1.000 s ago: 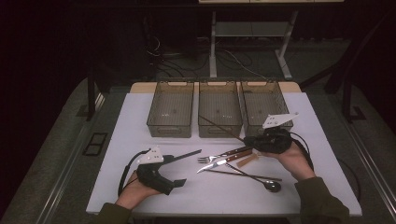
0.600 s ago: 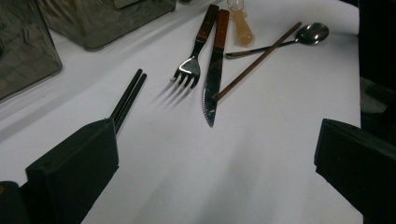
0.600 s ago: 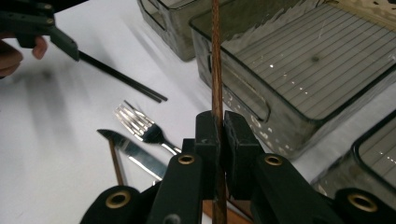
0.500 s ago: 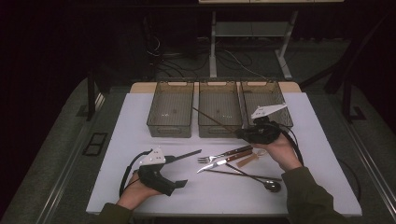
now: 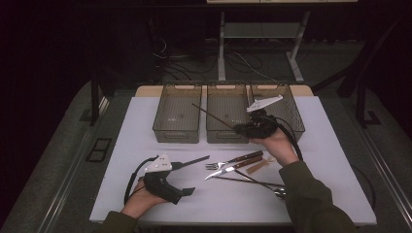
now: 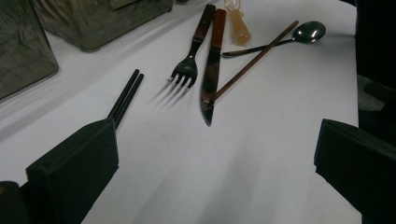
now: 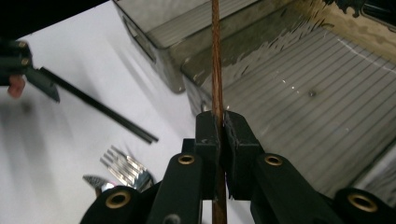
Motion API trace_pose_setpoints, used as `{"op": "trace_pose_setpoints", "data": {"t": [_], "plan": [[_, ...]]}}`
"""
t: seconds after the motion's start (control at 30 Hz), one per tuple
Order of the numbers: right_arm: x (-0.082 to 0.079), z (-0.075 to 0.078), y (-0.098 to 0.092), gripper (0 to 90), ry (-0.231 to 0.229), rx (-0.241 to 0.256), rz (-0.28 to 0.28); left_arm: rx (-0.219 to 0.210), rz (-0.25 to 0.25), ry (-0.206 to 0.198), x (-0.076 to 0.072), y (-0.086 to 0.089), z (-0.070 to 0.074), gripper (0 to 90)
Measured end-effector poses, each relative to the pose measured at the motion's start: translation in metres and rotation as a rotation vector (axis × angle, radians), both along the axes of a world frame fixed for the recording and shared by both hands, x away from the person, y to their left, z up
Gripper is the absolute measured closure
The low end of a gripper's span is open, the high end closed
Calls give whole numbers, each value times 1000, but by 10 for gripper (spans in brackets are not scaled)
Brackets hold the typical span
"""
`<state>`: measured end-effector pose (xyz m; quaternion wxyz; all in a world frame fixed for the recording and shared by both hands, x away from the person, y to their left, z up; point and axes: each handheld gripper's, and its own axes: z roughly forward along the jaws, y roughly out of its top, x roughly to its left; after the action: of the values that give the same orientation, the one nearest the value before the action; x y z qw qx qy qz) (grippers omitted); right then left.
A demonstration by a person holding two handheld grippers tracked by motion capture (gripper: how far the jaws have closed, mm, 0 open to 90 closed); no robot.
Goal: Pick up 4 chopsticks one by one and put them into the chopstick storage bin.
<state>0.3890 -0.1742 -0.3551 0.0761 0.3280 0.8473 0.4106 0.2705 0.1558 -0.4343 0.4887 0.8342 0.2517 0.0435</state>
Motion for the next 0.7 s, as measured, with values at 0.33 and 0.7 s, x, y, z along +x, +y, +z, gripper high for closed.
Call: {"op": "trace_pose_setpoints", "data": {"t": [0.33,0.7], "plan": [[21,9,27,848,7,-28,-25,-4,5,-4,0,1,1,0],[43,14,61,848,7,-54,-49,-16,-1,-3,0,1,1,0]]}}
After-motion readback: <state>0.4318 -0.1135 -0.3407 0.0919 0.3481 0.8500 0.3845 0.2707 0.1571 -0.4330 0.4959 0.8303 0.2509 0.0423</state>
